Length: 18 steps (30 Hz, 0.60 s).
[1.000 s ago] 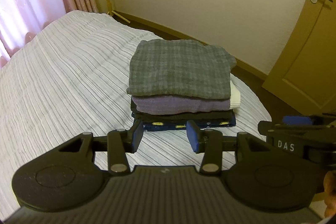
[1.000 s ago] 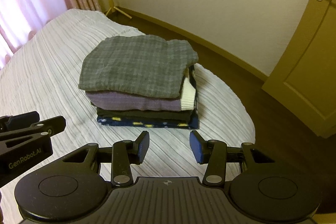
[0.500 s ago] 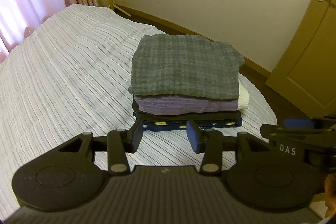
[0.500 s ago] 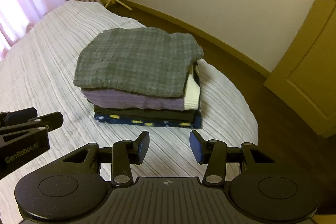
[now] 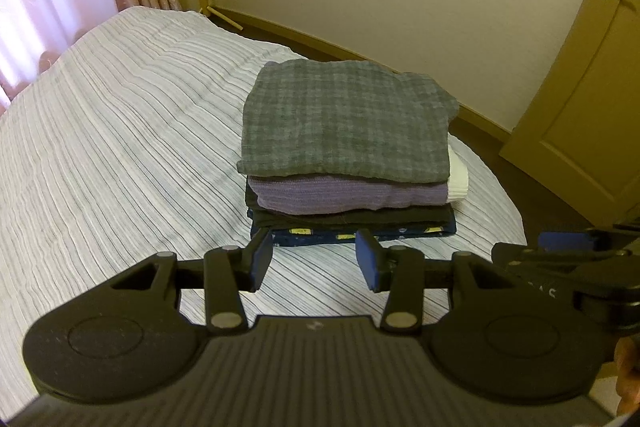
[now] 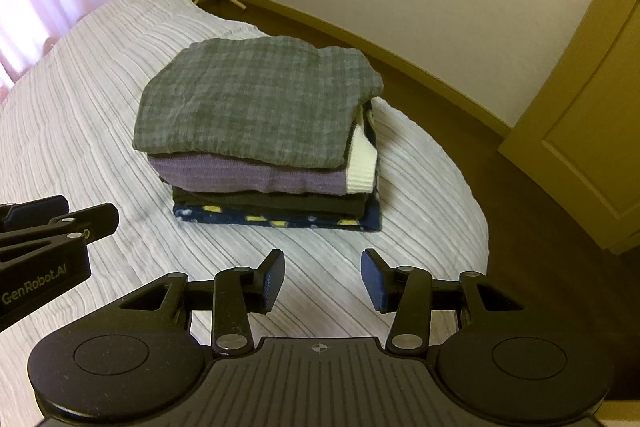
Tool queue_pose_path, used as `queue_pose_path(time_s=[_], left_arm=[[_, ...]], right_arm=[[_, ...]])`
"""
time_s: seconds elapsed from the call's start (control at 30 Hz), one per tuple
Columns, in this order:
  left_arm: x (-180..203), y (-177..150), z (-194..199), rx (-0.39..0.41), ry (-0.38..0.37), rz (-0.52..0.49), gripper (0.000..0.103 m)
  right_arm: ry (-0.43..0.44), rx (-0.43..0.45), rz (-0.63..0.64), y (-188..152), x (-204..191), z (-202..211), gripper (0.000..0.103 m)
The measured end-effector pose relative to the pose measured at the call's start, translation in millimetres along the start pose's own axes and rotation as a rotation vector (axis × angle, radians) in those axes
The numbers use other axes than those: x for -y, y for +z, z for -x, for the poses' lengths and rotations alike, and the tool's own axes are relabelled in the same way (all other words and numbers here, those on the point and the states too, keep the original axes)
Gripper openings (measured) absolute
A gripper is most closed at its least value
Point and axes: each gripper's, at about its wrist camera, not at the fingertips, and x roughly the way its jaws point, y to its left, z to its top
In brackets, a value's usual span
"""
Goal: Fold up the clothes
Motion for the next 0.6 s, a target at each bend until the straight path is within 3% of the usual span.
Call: queue_pose_path(time_s=[0.5, 0.6], left_arm=[[6.3, -16.1, 14.6, 0.011, -0.001, 0.004, 0.043], [6.9, -20.3, 19.0, 0.016, 0.005, 0.005, 0.047]], right_arm=[[0.0, 0.008, 0.003, -17.6, 4.4, 12.6, 0.046], [0.005, 0.014, 0.007, -22.4, 3.0, 17.1, 0.046]])
